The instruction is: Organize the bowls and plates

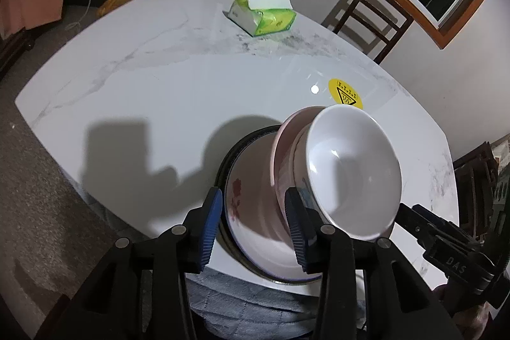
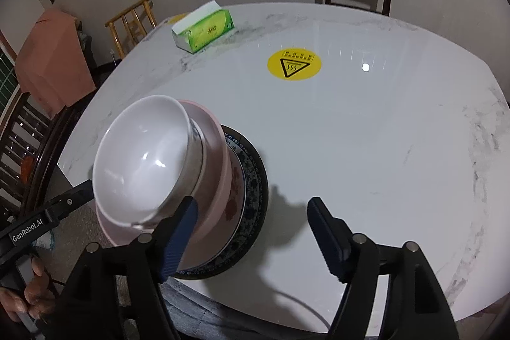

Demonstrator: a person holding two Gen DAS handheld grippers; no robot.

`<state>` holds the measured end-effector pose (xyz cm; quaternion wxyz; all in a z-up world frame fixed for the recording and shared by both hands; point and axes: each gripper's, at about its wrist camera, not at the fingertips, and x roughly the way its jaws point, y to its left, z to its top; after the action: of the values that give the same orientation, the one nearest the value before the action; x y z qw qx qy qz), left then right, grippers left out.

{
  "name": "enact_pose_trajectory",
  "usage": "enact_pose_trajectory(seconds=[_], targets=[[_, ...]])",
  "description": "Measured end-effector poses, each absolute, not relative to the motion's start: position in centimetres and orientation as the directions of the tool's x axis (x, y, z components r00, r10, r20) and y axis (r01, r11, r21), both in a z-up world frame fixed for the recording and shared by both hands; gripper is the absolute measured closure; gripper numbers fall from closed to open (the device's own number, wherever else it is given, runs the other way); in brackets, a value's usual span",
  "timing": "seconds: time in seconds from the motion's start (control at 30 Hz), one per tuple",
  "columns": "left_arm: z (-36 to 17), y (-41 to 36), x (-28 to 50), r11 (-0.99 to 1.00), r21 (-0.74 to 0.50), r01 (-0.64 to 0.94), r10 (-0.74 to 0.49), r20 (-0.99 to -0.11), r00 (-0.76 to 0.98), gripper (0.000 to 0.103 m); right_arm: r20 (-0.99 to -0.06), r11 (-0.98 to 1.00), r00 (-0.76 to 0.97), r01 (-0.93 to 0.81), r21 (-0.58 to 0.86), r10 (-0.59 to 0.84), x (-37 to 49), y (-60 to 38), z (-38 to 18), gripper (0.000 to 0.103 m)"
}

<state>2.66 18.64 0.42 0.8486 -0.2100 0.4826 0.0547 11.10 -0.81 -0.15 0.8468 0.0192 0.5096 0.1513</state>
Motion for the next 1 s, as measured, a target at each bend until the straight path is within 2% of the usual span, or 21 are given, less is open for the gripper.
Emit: enact_pose_trajectory(seconds=[0.27, 0.47, 0.57, 0.73, 1.0], targets=[[1.7, 16.9, -0.4, 0.930, -0.224, -0.291, -0.014, -0.812, 0.583, 0.060, -0.818, 0.957, 0.518, -0.259, 0.130, 0.251, 7.3, -1.2, 0.0, 0.026], [2.0, 14.4, -2.3, 0.957, -0.152, -0.247, 0.034, -0.787, 0.616, 0.058, -0.808, 0.950, 0.519, -0.268, 0.157, 0.280, 4.8, -1.4, -0.6, 0.026], [1.9, 13.3, -2.9, 0.966, -0.115, -0.233, 0.060, -0.773, 0.631, 0.052, -0.798, 0.944, 0.523, -0.282, 0.168, 0.298, 3.8, -1.2, -0.8, 0.026], [1.4, 11.9, -3.7, 0.973, -0.079, -0.217, 0.079, -0.769, 0.634, 0.052, -0.782, 0.938, 0.538, -0.305, 0.167, 0.315, 2.2, -0.9, -0.8, 0.026], [1.1, 10.5, -4.6, 0.976, -0.017, -0.218, 0.133, -0.747, 0.651, 0.047, -0.769, 0.948, 0.581, -0.299, 0.103, 0.267, 0.4, -0.9, -0.9, 0.019]])
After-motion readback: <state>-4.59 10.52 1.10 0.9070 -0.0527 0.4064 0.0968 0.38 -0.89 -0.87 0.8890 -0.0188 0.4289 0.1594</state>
